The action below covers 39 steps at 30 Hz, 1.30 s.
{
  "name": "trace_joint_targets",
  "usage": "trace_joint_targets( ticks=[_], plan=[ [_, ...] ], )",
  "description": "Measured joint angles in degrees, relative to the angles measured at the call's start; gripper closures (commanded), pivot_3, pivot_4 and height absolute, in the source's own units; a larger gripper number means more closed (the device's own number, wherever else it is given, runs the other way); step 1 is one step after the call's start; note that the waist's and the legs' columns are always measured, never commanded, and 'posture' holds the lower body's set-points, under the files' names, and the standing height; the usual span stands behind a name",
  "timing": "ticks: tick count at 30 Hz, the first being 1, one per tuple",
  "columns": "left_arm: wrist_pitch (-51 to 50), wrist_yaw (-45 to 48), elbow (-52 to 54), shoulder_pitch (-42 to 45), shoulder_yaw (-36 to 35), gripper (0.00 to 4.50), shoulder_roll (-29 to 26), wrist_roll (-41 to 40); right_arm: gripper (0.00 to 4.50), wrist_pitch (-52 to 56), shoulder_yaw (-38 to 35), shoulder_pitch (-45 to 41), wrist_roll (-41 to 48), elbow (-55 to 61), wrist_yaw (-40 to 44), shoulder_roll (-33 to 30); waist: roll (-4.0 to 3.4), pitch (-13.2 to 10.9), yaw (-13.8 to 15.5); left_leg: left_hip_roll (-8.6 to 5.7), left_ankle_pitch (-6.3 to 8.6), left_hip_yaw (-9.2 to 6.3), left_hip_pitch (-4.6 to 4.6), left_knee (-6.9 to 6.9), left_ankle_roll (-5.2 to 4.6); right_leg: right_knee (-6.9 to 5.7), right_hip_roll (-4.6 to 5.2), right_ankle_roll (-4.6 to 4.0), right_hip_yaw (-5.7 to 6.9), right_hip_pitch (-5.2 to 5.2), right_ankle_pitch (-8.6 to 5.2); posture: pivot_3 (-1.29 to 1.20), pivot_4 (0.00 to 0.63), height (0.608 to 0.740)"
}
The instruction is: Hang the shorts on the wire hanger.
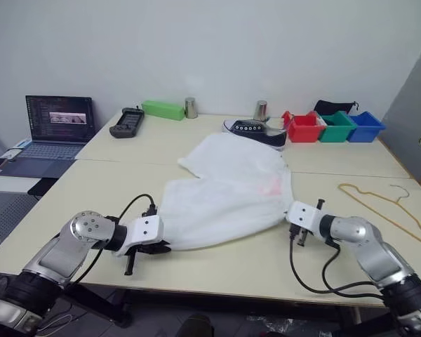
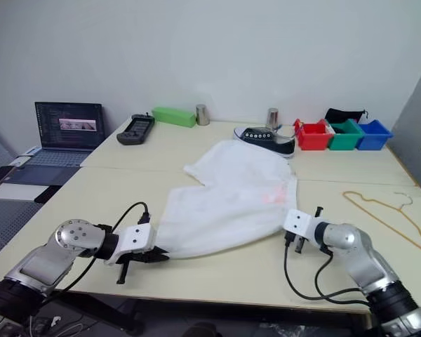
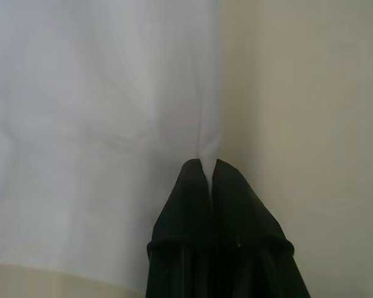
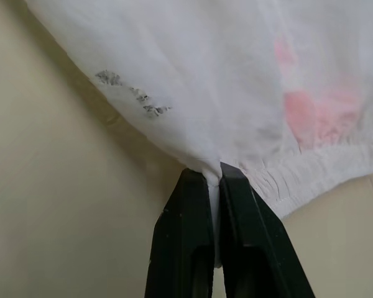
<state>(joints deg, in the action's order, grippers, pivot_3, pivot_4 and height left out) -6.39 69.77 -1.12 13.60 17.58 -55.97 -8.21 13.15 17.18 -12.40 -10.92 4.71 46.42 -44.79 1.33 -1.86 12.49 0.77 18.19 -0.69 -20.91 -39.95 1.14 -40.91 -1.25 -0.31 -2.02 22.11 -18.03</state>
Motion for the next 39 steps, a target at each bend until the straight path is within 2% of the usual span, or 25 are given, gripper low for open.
trace_joint_targets(
  ticks=[5, 10, 14, 19, 31, 32, 39],
  plan=[
    [-1.04, 3.26, 2.14, 0.06, 0.03, 4.50, -1.49, 0.82, 4.46, 3.58, 0.54, 2.87, 1.37, 5.79, 7.54, -4.61, 0.05, 0.03, 0.00, 0.03, 0.34, -0.25, -0.03, 0.00, -0.60, 0.03, 0.23, 0.02, -0.19, 0.00, -0.07, 0.36, 0.000, 0.740],
    [-2.44, 8.46, 4.39, -0.67, 0.02, 4.50, -4.16, 0.17, 4.46, 8.48, -0.36, 4.85, 5.28, 10.18, 11.71, -5.55, 0.06, 0.04, 0.08, 0.03, 0.36, -0.41, 0.00, 0.00, -0.63, 0.02, 0.23, -0.04, -0.07, -0.06, -0.11, 0.34, 0.000, 0.740],
    [-5.82, 12.85, 7.24, -1.58, 0.01, 4.50, -5.60, -2.46, 4.46, 10.28, -1.12, 6.47, 8.26, 12.46, 15.72, -8.65, 0.04, 0.02, -0.10, 0.00, 0.36, -0.41, 0.05, -0.01, -0.63, 0.04, 0.22, -0.02, -0.01, -0.15, -0.13, 0.33, 0.000, 0.740],
    [-1.75, 13.27, 2.56, 1.04, 0.39, 4.50, -5.40, 0.89, 4.46, 13.25, -2.15, 10.19, 14.17, 18.32, 21.08, -12.24, 0.05, -0.02, -0.04, -0.03, 0.36, -0.50, 0.02, -0.01, -0.63, 0.08, 0.17, 0.00, 0.06, -0.18, -0.13, 0.32, 0.000, 0.740],
    [0.26, 14.62, -0.14, 3.09, 0.86, 4.50, -2.61, 3.89, 4.46, 18.48, -2.48, 14.21, 16.87, 23.56, 20.60, -13.54, 0.09, -0.04, -0.62, 0.00, 0.36, -0.52, 0.03, -0.02, -0.63, 0.09, 0.22, 0.01, 0.05, -0.19, -0.14, 0.29, 0.000, 0.740],
    [-0.09, 15.04, 0.68, 2.66, 0.90, 4.26, -2.62, 3.85, 4.49, 18.71, -2.55, 14.30, 16.89, 23.74, 20.46, -13.54, 0.08, -0.04, -0.82, 0.00, 0.36, -0.52, 0.03, -0.02, -0.63, 0.09, 0.23, 0.01, 0.04, -0.20, -0.14, 0.29, 0.000, 0.740],
    [-1.73, 18.58, 1.06, 2.13, 0.94, 2.88, -3.18, 2.76, 2.83, 21.31, -4.08, 13.95, 20.46, 23.53, 20.07, -12.99, 0.08, -0.08, -1.73, 0.00, 0.36, -0.57, 0.04, -0.02, -0.63, 0.08, 0.22, 0.01, 0.10, -0.22, -0.14, 0.30, 0.000, 0.740]
  ],
)
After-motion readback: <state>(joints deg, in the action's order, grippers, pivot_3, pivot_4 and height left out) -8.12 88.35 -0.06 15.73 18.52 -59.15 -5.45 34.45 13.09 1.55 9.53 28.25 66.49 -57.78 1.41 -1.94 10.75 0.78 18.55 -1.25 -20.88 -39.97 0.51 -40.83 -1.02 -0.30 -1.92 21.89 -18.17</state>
